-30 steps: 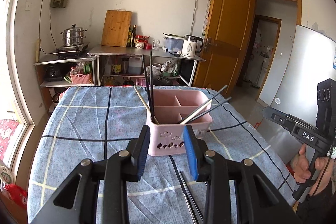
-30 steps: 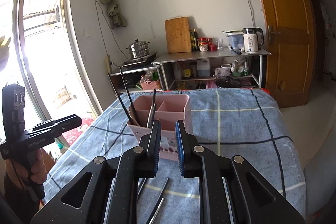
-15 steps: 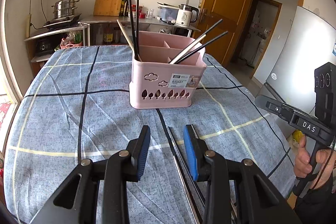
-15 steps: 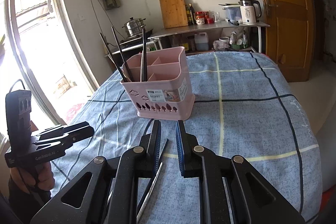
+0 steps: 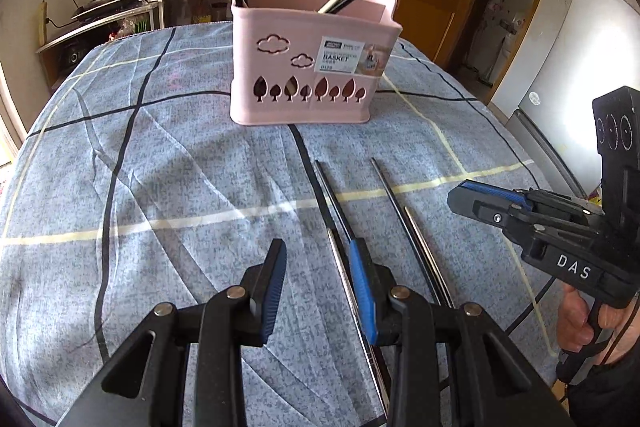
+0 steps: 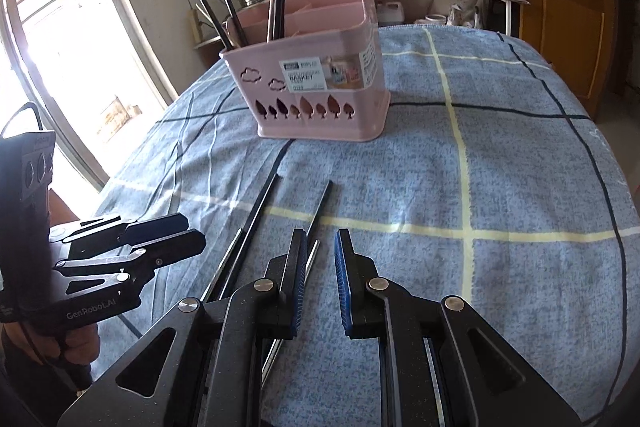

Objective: Organize utensils
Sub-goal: 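Lower both tools to the row and close each on a chopstick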

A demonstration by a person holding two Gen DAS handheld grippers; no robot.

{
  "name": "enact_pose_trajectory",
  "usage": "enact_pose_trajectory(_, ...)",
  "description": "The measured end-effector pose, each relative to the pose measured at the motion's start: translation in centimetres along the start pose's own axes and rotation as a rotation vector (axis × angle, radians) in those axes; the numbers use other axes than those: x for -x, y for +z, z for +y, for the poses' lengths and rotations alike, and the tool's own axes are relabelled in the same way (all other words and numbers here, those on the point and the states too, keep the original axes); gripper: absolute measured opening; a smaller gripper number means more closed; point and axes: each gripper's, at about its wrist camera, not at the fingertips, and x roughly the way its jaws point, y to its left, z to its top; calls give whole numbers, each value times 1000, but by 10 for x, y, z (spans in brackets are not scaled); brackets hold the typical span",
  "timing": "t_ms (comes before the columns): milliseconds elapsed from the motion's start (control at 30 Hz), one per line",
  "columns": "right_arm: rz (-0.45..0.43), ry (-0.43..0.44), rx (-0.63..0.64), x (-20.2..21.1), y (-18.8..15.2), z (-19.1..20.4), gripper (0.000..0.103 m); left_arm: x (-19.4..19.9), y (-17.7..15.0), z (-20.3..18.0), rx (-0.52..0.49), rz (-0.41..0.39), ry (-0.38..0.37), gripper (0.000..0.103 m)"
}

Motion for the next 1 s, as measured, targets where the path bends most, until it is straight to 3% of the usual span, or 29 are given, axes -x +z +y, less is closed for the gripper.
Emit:
enact_pose_trajectory(367,79,-46,24,-28,-10,11,15,-12,-6,-8,-2,43,27,34)
enact_pose_trajectory(800,77,-97,75,-31,-12,18,14,-19,-14,-25,-84,18,136,34)
enact_pose_trajectory(1000,83,-102,66,-27,-13,10,10,-16,-11,-11,-40,20,138,15)
